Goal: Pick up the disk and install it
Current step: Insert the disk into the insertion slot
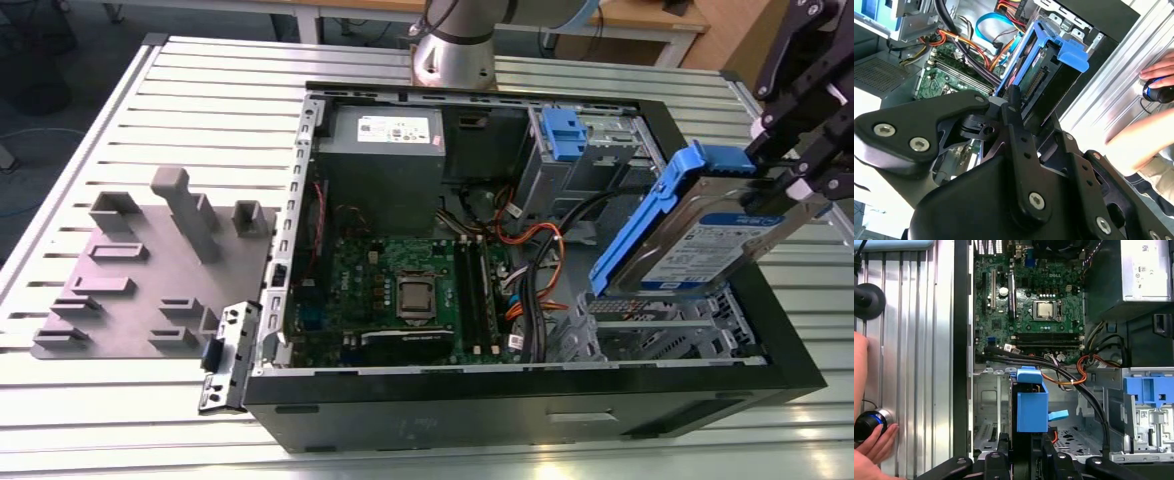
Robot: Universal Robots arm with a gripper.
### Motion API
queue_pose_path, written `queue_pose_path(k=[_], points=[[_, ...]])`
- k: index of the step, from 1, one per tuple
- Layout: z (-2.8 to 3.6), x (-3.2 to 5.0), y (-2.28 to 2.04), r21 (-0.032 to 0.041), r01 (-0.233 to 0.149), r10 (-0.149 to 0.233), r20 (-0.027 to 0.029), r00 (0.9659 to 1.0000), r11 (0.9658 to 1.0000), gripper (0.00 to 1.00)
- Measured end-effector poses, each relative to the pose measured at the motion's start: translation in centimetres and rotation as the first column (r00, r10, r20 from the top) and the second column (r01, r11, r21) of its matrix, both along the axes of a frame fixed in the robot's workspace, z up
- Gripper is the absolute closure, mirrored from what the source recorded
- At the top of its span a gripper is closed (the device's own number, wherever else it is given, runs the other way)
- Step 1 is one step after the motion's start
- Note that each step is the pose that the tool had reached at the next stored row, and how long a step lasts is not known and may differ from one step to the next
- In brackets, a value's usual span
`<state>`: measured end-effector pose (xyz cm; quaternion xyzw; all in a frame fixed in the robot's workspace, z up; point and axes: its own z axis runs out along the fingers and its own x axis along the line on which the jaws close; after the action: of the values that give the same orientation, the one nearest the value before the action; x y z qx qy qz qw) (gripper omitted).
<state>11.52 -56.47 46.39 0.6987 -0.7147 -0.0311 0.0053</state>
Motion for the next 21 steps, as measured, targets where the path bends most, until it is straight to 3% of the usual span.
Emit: queue_pose_path(k=[5,11,21], points=[[-0.54,0.13,-0.17,-0.0001,0.0,0.0,-0.0004,1.0,1.0,0.65],[-1.02,0.21,-0.71,0.0005,0.0,0.0,-0.0006,1.0,1.0,0.65],[-1.53,0.21,-0.73,-0.0001,0.0,0.0,-0.0006,1.0,1.0,0.65]])
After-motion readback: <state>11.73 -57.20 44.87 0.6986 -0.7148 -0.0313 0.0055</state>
